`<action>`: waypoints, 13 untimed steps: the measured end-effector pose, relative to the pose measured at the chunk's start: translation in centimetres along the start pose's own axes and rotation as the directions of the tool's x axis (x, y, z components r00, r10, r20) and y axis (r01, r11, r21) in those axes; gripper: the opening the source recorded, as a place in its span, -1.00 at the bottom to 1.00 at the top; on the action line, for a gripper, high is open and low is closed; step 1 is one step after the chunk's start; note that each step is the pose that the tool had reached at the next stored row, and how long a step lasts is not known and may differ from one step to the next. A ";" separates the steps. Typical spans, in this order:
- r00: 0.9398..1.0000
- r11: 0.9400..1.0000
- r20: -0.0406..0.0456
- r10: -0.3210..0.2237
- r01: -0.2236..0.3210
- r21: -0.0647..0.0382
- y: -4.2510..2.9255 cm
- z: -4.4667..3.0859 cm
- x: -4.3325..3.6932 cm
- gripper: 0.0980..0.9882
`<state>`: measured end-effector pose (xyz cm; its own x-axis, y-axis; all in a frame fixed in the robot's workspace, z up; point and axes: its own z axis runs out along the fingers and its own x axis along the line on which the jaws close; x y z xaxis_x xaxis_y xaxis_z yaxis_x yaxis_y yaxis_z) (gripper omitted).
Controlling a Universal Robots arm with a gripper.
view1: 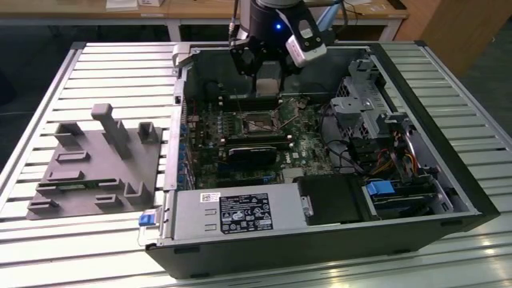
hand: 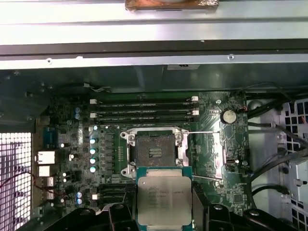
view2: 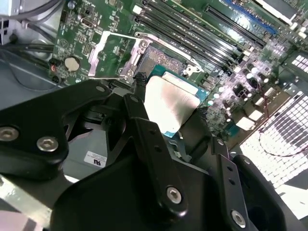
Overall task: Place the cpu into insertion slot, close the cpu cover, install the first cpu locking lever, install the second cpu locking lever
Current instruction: 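Place the cpu into insertion slot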
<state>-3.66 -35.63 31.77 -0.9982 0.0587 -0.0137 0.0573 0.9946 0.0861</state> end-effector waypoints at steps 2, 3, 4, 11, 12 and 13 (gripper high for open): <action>1.000 1.000 0.003 0.031 -0.031 0.000 -0.01 0.14 0.00 0.00; 0.999 0.999 0.004 0.049 -0.049 0.001 -0.02 0.20 0.00 0.00; 0.998 0.998 0.006 0.067 -0.067 0.001 -0.02 0.26 0.00 0.00; 0.981 0.981 0.017 0.193 -0.193 0.001 -0.07 0.78 0.01 0.00; 0.977 0.978 0.018 0.210 -0.210 0.001 -0.07 0.86 0.01 0.00; 0.973 0.974 0.020 0.229 -0.229 0.001 -0.08 0.96 0.01 0.00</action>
<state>-3.66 -35.63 30.81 -0.9581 0.2862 -0.0138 0.2840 0.9549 0.0862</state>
